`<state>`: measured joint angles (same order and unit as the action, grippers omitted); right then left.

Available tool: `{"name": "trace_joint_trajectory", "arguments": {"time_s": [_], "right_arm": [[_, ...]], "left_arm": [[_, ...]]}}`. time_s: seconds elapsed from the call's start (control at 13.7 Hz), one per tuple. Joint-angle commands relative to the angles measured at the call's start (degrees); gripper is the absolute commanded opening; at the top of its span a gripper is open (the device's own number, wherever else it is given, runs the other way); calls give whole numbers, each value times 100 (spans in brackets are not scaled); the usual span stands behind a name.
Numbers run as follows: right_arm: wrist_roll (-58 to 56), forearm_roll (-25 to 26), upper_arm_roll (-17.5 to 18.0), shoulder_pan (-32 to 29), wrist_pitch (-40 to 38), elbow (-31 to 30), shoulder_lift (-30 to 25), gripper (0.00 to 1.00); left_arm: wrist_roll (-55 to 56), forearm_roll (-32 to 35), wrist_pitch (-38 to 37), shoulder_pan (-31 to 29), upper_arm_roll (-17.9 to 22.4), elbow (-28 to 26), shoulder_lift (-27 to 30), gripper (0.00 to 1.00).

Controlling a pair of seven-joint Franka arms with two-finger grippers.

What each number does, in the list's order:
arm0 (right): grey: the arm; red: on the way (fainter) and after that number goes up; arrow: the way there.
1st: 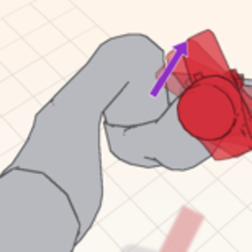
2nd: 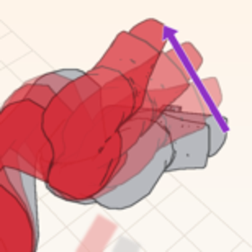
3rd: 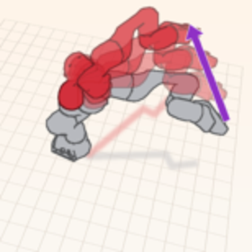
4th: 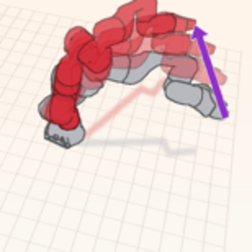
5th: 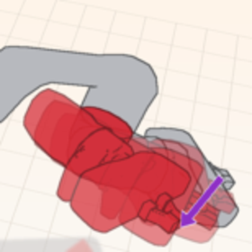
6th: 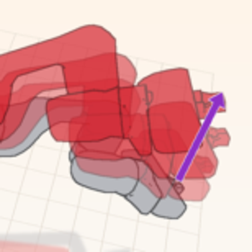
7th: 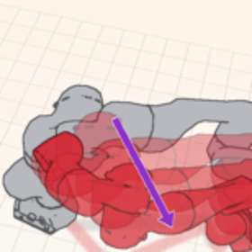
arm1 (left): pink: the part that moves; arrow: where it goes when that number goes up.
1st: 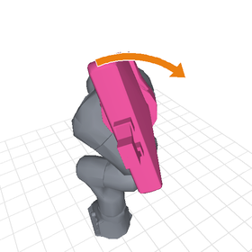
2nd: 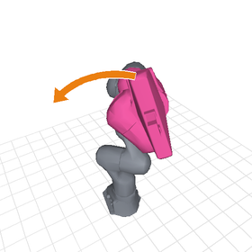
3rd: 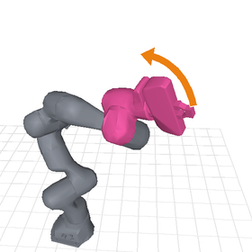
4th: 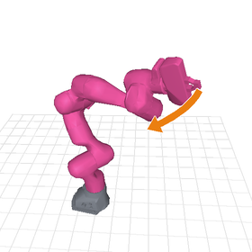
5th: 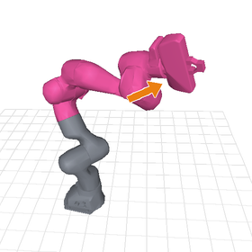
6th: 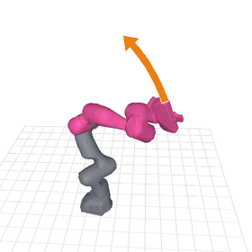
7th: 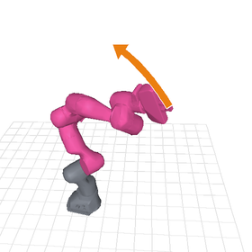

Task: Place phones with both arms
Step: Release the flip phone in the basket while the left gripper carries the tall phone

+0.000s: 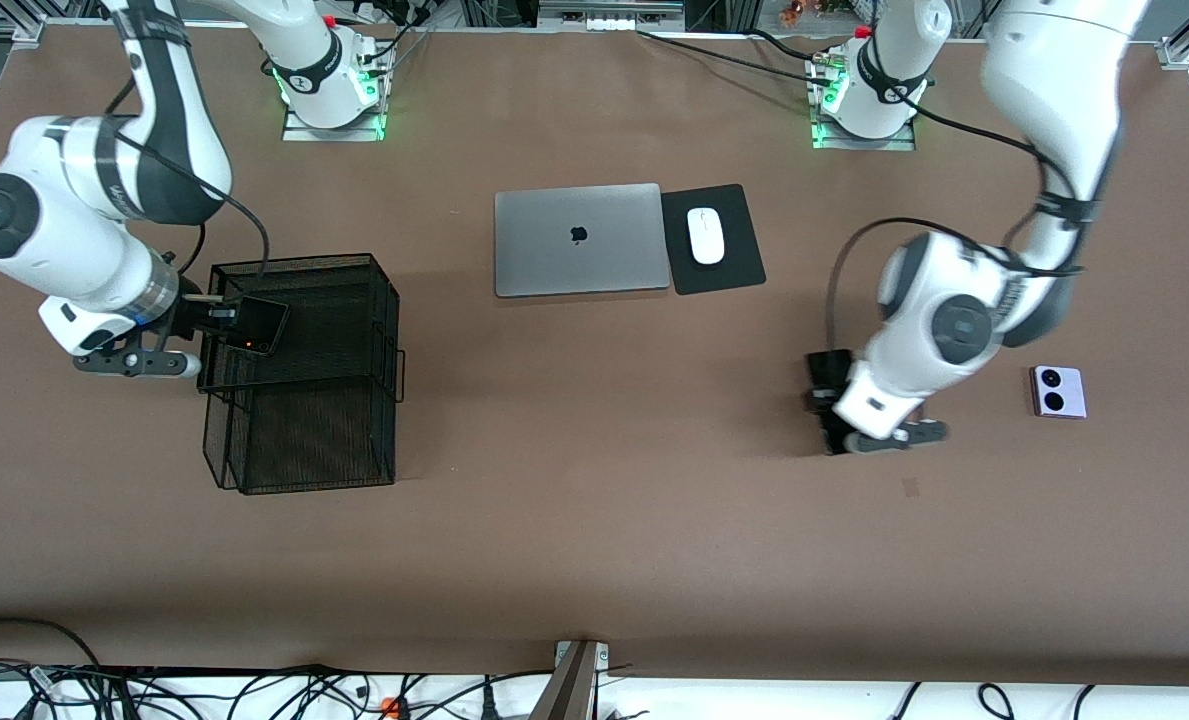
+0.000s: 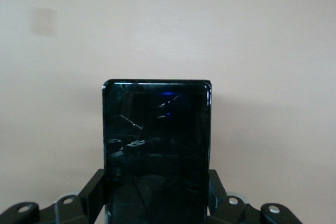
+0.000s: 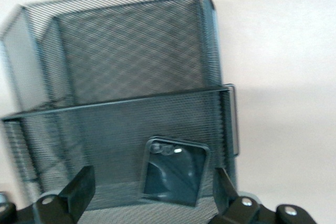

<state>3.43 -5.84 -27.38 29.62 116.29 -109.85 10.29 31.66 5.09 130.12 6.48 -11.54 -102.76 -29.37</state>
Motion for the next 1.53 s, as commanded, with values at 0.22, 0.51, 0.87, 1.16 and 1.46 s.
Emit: {"name": "trace_joint_trajectory", "arguments": {"time_s": [0.22, 0.51, 0.87, 1.16, 1.46], "right_arm": [[587, -312, 197, 9, -1319, 1852, 807, 99], [1176, -312, 505, 18, -1267, 2090, 1035, 99], [1476, -312, 646, 44, -1249, 2249, 1177, 99], [1468, -312, 646, 53, -1258, 2258, 1177, 100], [1459, -312, 646, 53, -1258, 2249, 1177, 99]], "left_arm": [[1508, 1, -162, 1608, 134, 1607, -1016, 0], [1642, 254, -145, 2698, 511, 2461, -1755, 0], [1809, 282, -119, 3298, 1074, 4017, -2942, 0], [1800, 282, -22, 3325, 1162, 4036, -3057, 12], [2098, 291, 5, 3491, 1355, 4036, -3049, 100]]}}
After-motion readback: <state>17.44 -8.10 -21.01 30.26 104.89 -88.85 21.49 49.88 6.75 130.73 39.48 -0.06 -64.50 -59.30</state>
